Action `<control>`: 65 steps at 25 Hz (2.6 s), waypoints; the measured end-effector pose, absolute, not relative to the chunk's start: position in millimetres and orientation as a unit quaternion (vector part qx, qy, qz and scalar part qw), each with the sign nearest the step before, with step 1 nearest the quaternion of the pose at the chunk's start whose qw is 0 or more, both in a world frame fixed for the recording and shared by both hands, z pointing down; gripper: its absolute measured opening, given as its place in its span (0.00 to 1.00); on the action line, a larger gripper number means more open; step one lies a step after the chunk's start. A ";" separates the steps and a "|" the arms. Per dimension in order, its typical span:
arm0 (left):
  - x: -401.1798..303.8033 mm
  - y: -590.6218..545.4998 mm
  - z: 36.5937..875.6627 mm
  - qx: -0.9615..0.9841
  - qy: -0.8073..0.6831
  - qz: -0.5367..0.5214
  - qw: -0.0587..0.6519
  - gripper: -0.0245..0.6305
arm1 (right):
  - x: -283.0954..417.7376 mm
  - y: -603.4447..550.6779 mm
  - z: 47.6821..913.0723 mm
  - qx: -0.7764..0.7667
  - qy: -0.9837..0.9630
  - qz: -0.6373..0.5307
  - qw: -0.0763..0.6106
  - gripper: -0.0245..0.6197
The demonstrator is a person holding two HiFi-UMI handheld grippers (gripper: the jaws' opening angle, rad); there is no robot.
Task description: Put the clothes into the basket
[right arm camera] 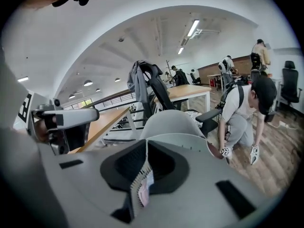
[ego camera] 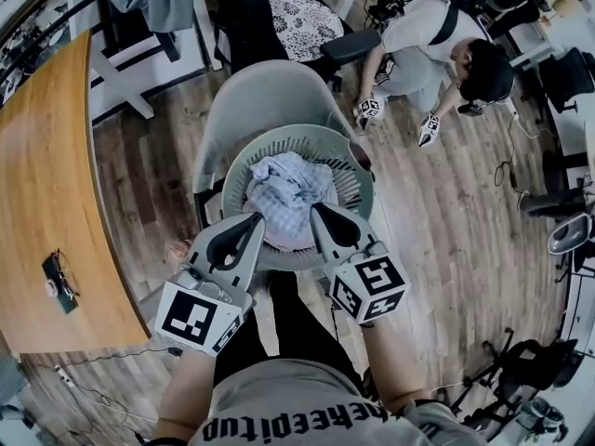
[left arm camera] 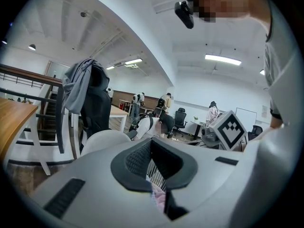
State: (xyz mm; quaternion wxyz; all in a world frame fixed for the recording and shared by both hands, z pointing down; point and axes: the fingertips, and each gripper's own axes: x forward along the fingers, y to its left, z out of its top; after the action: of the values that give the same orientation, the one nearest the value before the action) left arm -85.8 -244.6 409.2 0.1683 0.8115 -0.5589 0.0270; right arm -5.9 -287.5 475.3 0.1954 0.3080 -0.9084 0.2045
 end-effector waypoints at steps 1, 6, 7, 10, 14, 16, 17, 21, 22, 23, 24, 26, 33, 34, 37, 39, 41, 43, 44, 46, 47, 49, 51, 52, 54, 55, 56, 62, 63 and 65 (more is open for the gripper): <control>-84.5 -243.9 408.0 0.815 -0.555 0.027 0.167 0.06 | -5.3 -285.1 472.5 0.309 -0.909 0.202 0.193 0.06; -77.9 -240.1 399.1 0.831 -0.534 0.025 0.157 0.06 | -2.0 -271.9 455.1 0.317 -0.911 0.195 0.177 0.05; -76.4 -239.3 397.0 0.834 -0.529 0.025 0.155 0.06 | -1.1 -269.4 451.2 0.320 -0.911 0.194 0.173 0.05; -71.7 -236.8 390.5 0.844 -0.515 0.024 0.149 0.06 | 1.4 -261.9 440.5 0.328 -0.911 0.194 0.160 0.05; -65.5 -232.2 384.0 0.857 -0.494 0.023 0.141 0.06 | 4.1 -251.3 428.4 0.341 -0.909 0.190 0.146 0.05; -61.9 -229.9 380.7 0.864 -0.485 0.023 0.137 0.06 | 5.4 -245.9 421.0 0.346 -0.909 0.186 0.139 0.05; -59.9 -229.0 378.6 0.867 -0.480 0.023 0.135 0.06 | 6.2 -243.5 416.9 0.349 -0.909 0.184 0.135 0.05; -52.1 -223.6 369.8 0.879 -0.459 0.021 0.125 0.06 | 9.0 -233.1 399.7 0.363 -0.908 0.168 0.122 0.05; -50.1 -221.8 367.6 0.882 -0.454 0.021 0.122 0.06 | 9.5 -230.1 395.0 0.367 -0.908 0.164 0.117 0.05; -48.1 -220.1 365.5 0.886 -0.448 0.020 0.119 0.06 | 10.3 -227.1 390.5 0.370 -0.908 0.161 0.113 0.05; -46.0 -218.3 363.6 0.889 -0.443 0.019 0.117 0.06 | 11.2 -224.1 386.4 0.374 -0.908 0.157 0.108 0.05; -42.5 -213.9 360.1 0.893 -0.435 0.017 0.114 0.06 | 12.8 -217.5 378.8 0.380 -0.907 0.150 0.101 0.05; -30.2 -199.7 344.6 0.909 -0.405 0.015 0.094 0.06 | 17.9 -195.8 352.1 0.402 -0.904 0.125 0.076 0.05; -29.1 -197.2 343.4 0.911 -0.402 0.015 0.092 0.06 | 18.4 -192.6 349.6 0.405 -0.903 0.122 0.073 0.05; -26.3 -189.5 340.1 0.915 -0.394 0.016 0.084 0.06 | 19.5 -183.6 341.5 0.411 -0.902 0.111 0.065 0.05; -23.9 -184.5 336.7 0.918 -0.388 0.016 0.080 0.06 | 20.4 -177.9 335.0 0.416 -0.902 0.103 0.060 0.05; -21.9 -179.9 332.9 0.920 -0.383 0.016 0.076 0.06 | 20.9 -172.1 328.4 0.419 -0.901 0.095 0.055 0.05; -20.5 -175.2 329.3 0.922 -0.380 0.016 0.072 0.06 | 20.6 -166.0 322.7 0.421 -0.902 0.088 0.051 0.05; -20.0 -172.8 327.6 0.923 -0.378 0.015 0.070 0.06 | 20.3 -162.9 320.2 0.421 -0.902 0.084 0.050 0.05; -19.7 -168.0 324.6 0.924 -0.376 0.014 0.065 0.06 | 19.2 -156.8 316.2 0.422 -0.902 0.079 0.046 0.05; -19.9 -165.6 323.7 0.925 -0.375 0.014 0.062 0.06 | 18.6 -153.8 314.5 0.423 -0.902 0.076 0.044 0.05; -19.9 -161.1 322.0 0.926 -0.374 0.014 0.057 0.06 | 17.8 -148.5 311.3 0.423 -0.902 0.071 0.040 0.05; -19.1 -156.5 319.7 0.926 -0.373 0.013 0.056 0.06 | 17.7 -143.6 308.0 0.423 -0.903 0.066 0.036 0.05; -18.7 -154.1 319.0 0.926 -0.373 0.013 0.055 0.06 | 17.7 -141.1 306.6 0.423 -0.903 0.065 0.035 0.05; -18.5 -149.1 318.1 0.927 -0.372 0.014 0.053 0.06 | 17.3 -136.3 304.2 0.423 -0.904 0.062 0.031 0.05; -18.5 -146.8 317.6 0.927 -0.371 0.014 0.052 0.06 | 16.9 -134.1 303.3 0.423 -0.904 0.061 0.029 0.05; -18.6 -144.6 317.1 0.927 -0.371 0.014 0.051 0.06 | 16.4 -132.0 302.8 0.423 -0.904 0.060 0.027 0.05; -22.3 -134.9 315.3 0.928 -0.371 0.014 0.044 0.06 | 10.6 -122.1 304.3 0.420 -0.905 0.061 0.025 0.05; -23.2 -133.8 315.2 0.928 -0.371 0.014 0.044 0.06 | 9.6 -121.1 304.2 0.420 -0.905 0.060 0.025 0.05; -24.8 -131.7 315.3 0.928 -0.371 0.014 0.043 0.06 | 7.7 -119.5 303.9 0.420 -0.905 0.058 0.025 0.05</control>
State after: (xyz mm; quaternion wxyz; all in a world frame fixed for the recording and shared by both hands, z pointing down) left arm -24.8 -131.7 315.3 0.0425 0.9275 -0.3710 0.0139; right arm 7.7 -119.5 303.9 0.0247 0.4199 -0.9054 0.0581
